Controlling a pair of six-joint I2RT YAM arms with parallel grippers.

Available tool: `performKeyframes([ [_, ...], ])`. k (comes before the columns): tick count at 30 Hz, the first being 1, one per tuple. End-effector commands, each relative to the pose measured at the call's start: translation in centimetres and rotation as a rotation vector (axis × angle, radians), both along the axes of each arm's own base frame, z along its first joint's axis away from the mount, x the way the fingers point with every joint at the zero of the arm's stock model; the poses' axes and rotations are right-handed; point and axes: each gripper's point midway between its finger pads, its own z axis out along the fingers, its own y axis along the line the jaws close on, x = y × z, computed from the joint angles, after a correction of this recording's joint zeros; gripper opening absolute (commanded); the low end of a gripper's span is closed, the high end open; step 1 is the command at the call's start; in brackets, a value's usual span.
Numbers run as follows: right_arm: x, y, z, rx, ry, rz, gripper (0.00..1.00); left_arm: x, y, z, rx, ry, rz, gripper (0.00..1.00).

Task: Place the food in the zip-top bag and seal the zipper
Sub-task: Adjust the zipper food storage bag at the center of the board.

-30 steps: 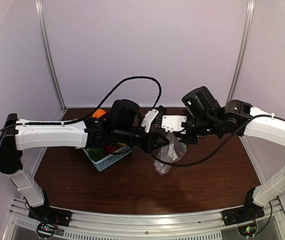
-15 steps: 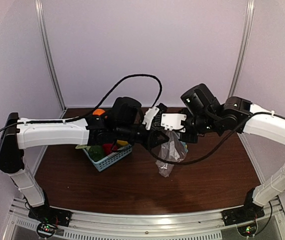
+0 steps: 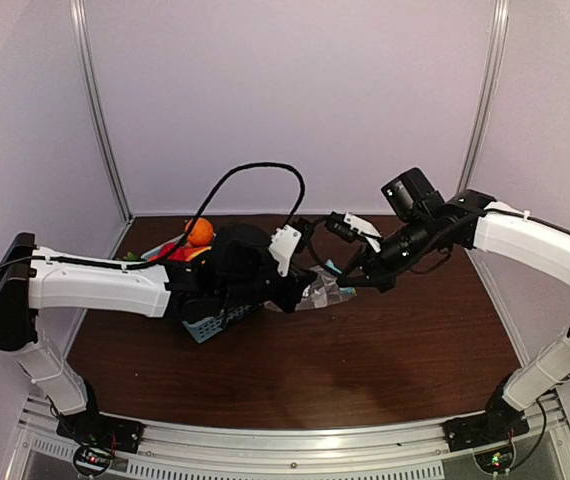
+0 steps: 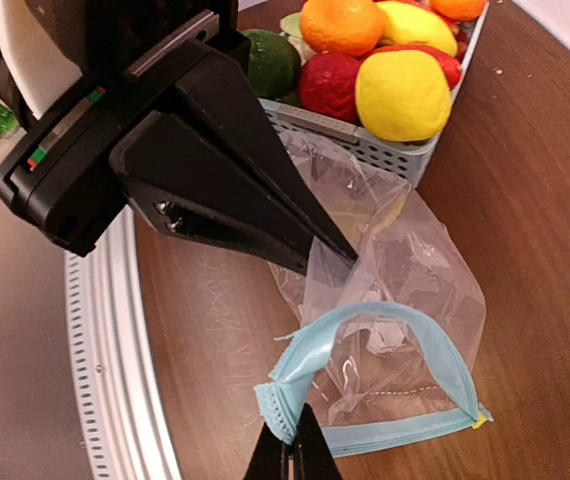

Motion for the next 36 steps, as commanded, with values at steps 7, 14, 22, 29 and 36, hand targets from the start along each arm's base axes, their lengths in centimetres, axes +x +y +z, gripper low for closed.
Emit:
performKeyframes([
  [7, -1.0, -0.1, 1.2, 0.206, 0.347, 0.016, 0.16, 1.1, 2.0, -0.2, 0.051, -0.134, 0.035, 0.00],
  [14, 1.8, -2.7, 3.1, 0.028, -0.054, -0.110, 0.32, 0.6, 1.2, -1.9, 0.147, -0.002, 0.005, 0.00],
  [22, 1.5, -0.8, 3.1, -0.209, -0.404, -0.053, 0.39, -0.9, -0.5, -1.6, 0.082, 0.094, -0.079, 0.00],
  [29, 2.2, -0.1, 3.2, -0.285, -0.568, 0.006, 0.34, -2.9, -1.9, -0.6, 0.025, 0.141, -0.203, 0.00],
  [36, 1.1, 0.1, 1.8, -0.340, -0.586, 0.120, 0.27, -4.1, -2.6, 0.0, 0.000, 0.169, -0.278, 0.00],
])
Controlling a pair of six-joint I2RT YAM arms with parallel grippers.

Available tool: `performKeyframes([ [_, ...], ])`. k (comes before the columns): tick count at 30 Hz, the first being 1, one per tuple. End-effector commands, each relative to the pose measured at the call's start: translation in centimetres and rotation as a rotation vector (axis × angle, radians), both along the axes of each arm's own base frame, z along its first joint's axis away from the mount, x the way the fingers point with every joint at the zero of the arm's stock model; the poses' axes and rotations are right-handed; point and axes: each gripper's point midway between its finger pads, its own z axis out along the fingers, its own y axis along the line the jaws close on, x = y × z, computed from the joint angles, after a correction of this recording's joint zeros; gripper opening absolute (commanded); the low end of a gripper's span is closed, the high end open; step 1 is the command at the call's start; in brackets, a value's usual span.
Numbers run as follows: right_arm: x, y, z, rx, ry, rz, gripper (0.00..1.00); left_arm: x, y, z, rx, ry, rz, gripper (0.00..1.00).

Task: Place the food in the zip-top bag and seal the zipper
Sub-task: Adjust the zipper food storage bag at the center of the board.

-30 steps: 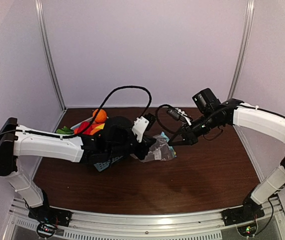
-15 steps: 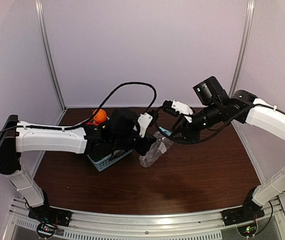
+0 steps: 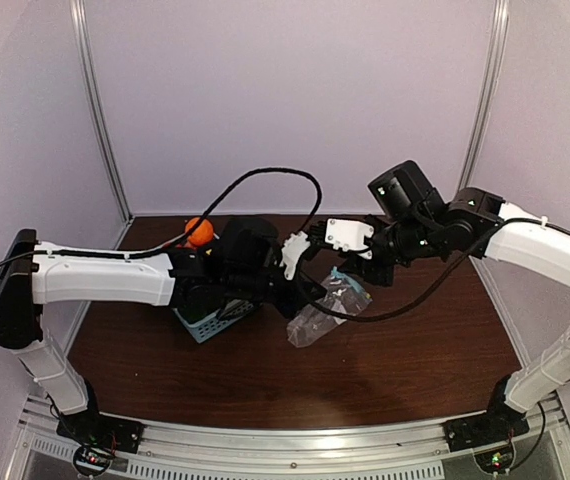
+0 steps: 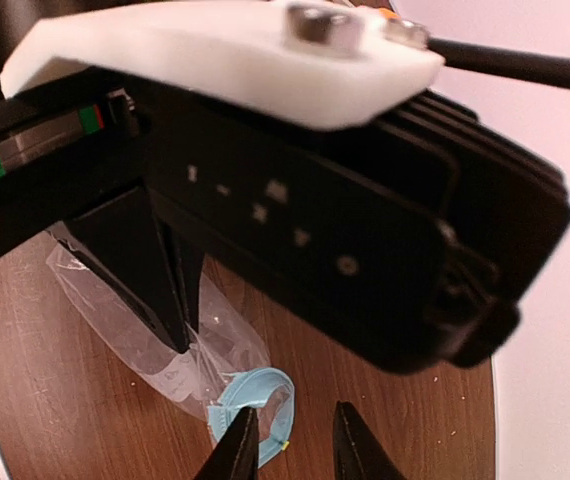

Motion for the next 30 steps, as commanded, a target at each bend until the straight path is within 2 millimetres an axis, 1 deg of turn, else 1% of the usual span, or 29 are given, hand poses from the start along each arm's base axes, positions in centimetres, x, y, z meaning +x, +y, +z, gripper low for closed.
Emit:
performKeyframes([
  [1, -0.2, -0.2, -1.2, -0.085, -0.028, 0.045, 0.27, -0.6, -1.0, 1.2, -0.041, 0.025, -0.051, 0.00],
  [4, -0.6, -0.4, -0.7, -0.083, -0.022, 0.051, 0.29, -0.5, -1.0, 0.9, -0.034, 0.031, -0.050, 0.00],
  [7, -0.6, -0.8, 0.3, -0.074, -0.030, 0.031, 0.29, -0.3, -1.1, 0.7, -0.030, 0.035, -0.049, 0.00],
  [9, -0.9, -1.0, 1.0, -0.061, -0.023, 0.035, 0.29, -0.3, -1.2, 0.6, -0.034, 0.041, -0.053, 0.00],
  [12, -1.7, -1.0, 0.3, -0.071, 0.009, 0.062, 0.28, -0.5, -1.3, 0.8, -0.045, 0.046, -0.062, 0.00],
  [14, -1.9, -1.1, -0.5, -0.087, 0.020, 0.070, 0.28, -0.5, -1.4, 0.8, -0.049, 0.048, -0.067, 0.00],
  [20, -2.1, -1.2, -2.0, -0.108, 0.042, 0.075, 0.24, -0.6, -1.4, 1.1, -0.052, 0.050, -0.071, 0.00],
  [24, -2.1, -1.4, -2.0, -0.110, 0.036, 0.074, 0.25, -0.6, -1.4, 1.0, -0.049, 0.052, -0.074, 0.00],
  [28, -3.5, -1.5, -1.5, -0.093, 0.069, 0.120, 0.29, -0.5, -1.4, 0.8, -0.044, 0.052, -0.067, 0.00],
  [30, -3.8, -1.6, -1.4, -0.087, 0.077, 0.127, 0.30, -0.6, -1.5, 0.8, -0.046, 0.054, -0.071, 0.00],
])
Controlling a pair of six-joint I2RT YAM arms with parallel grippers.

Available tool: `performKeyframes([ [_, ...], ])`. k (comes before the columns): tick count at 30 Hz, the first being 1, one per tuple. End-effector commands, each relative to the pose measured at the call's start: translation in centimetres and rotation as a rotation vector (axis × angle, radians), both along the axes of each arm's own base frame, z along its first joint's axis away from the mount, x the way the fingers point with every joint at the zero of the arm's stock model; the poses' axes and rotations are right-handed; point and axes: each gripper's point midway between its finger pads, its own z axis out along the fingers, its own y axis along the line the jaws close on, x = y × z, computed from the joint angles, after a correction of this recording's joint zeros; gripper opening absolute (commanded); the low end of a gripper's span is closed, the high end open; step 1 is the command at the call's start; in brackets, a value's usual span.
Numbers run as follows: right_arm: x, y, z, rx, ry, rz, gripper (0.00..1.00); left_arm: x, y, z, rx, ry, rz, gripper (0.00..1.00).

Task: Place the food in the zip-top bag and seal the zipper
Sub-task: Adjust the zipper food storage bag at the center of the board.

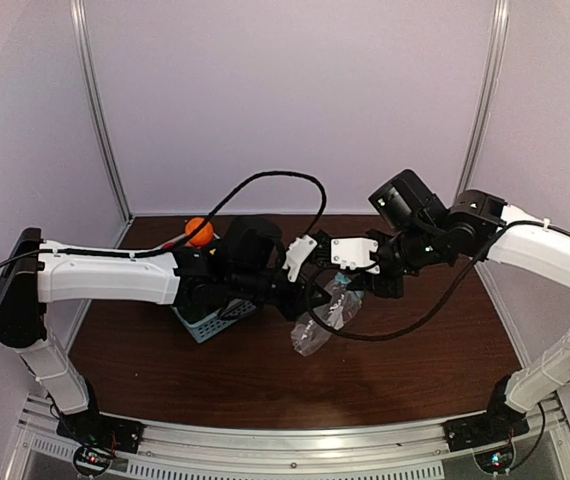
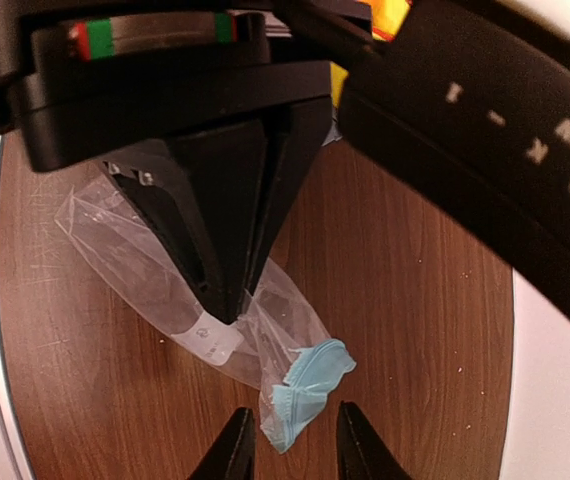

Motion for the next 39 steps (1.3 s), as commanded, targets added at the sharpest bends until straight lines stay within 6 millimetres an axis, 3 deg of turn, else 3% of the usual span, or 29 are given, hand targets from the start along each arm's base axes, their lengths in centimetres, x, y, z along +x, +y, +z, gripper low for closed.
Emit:
performKeyframes([
  [1, -1.5, -0.5, 0.7, 0.018, 0.021, 0.033, 0.30, 0.4, -0.7, 1.3, -0.040, -0.005, -0.006, 0.00],
  [10, 0.3, -0.3, -0.3, 0.004, -0.045, -0.023, 0.25, -0.1, -0.9, 2.2, -0.062, 0.005, -0.036, 0.00],
  [19, 2.1, -0.6, 1.9, 0.052, -0.137, -0.116, 0.05, -0.4, -1.1, 2.1, -0.066, 0.010, -0.051, 0.00],
  [21, 1.7, -0.4, 2.3, 0.069, -0.108, -0.105, 0.00, -0.3, -1.0, 1.7, -0.051, -0.003, -0.056, 0.00],
  [25, -0.5, -0.2, 1.6, 0.070, 0.043, -0.021, 0.00, 1.3, 0.3, 0.9, 0.002, -0.084, 0.034, 0.00],
  [32, -6.2, 0.3, -0.2, 0.102, 0.453, 0.145, 0.00, 4.6, 2.9, 3.3, -0.009, -0.288, 0.218, 0.00],
  [34, -7.5, 0.8, 0.0, 0.136, 0.559, 0.184, 0.00, 4.7, 3.2, 3.6, -0.009, -0.357, 0.206, 0.00],
  [36, -7.6, 1.2, 0.0, 0.159, 0.604, 0.185, 0.00, 4.2, 3.2, 4.0, -0.019, -0.422, 0.158, 0.00],
  [39, -6.4, 1.1, 0.7, 0.172, 0.573, 0.151, 0.16, 2.3, 3.1, 4.2, -0.044, -0.522, 0.025, 0.00],
])
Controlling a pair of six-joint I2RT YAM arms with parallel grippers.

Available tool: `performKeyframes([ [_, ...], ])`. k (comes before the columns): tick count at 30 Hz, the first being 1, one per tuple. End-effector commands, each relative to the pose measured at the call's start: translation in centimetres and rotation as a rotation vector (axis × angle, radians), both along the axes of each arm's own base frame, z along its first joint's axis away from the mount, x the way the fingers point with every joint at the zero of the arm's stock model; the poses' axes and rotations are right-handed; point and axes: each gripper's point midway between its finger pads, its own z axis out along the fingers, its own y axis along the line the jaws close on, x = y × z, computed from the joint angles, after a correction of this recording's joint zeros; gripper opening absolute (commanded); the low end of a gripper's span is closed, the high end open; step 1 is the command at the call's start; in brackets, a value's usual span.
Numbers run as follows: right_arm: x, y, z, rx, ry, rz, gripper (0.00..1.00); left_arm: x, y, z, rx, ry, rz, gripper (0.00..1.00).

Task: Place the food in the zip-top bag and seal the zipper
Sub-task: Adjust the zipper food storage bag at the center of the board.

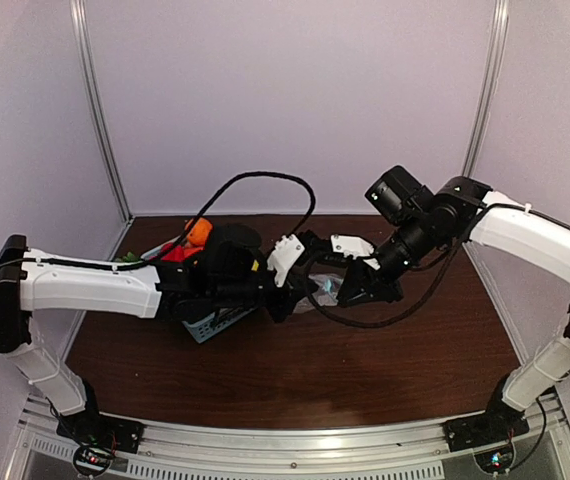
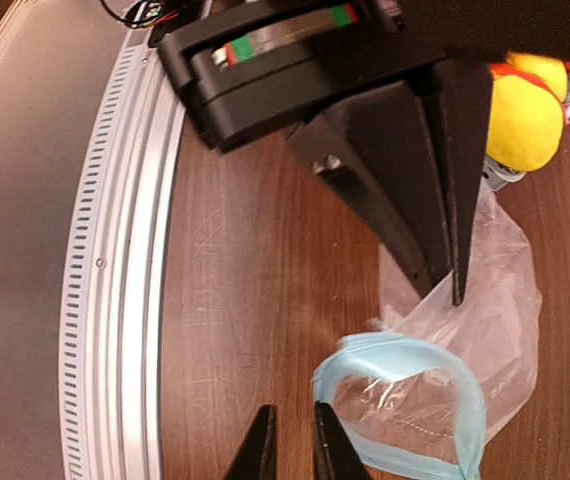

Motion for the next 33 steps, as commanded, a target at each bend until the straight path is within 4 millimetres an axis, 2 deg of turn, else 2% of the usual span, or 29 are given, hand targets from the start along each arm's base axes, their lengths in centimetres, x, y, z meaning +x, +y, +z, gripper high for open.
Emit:
performKeyframes([
  [1, -1.9, -1.0, 1.7, 0.028, 0.137, 0.007, 0.21, 0.2, 1.2, 2.6, -0.030, -0.253, -0.074, 0.00],
  [4, -1.0, -2.8, 4.1, 0.068, 0.111, -0.016, 0.31, -1.1, 1.6, 2.0, 0.017, -0.329, -0.169, 0.00],
  [6, -0.8, -4.0, 4.4, 0.064, 0.096, -0.017, 0.33, -2.1, 1.7, 1.6, 0.043, -0.375, -0.237, 0.00],
  [8, -0.8, -4.4, 3.4, 0.047, 0.097, -0.010, 0.33, -3.4, 1.7, 1.2, 0.056, -0.425, -0.314, 0.00],
  [11, -1.3, -3.8, 2.0, 0.052, 0.155, 0.026, 0.34, -4.7, 1.2, 1.4, 0.082, -0.513, -0.372, 0.00],
  [15, -1.0, -2.9, 1.5, 0.070, 0.182, 0.059, 0.34, -5.4, 0.7, 1.4, 0.185, -0.682, -0.386, 0.00],
  [19, -0.9, -2.3, 0.3, 0.084, 0.173, 0.096, 0.36, -5.2, 0.5, -0.9, 0.346, -0.853, -0.391, 0.00],
  [22, -2.3, -2.4, -2.1, 0.024, 0.217, 0.162, 0.36, -5.3, 0.4, -2.8, 0.433, -0.949, -0.395, 0.00],
  [24, -3.5, -2.4, -3.6, -0.007, 0.289, 0.208, 0.36, -5.5, 0.4, -3.2, 0.452, -1.010, -0.382, 0.00],
  [28, -5.5, -1.8, -3.7, 0.027, 0.401, 0.265, 0.36, -6.3, 0.4, -3.7, 0.461, -1.037, -0.389, 0.00],
  [33, -5.5, -0.8, -3.6, 0.035, 0.395, 0.253, 0.35, -6.8, 0.5, -3.5, 0.459, -1.071, -0.375, 0.00],
])
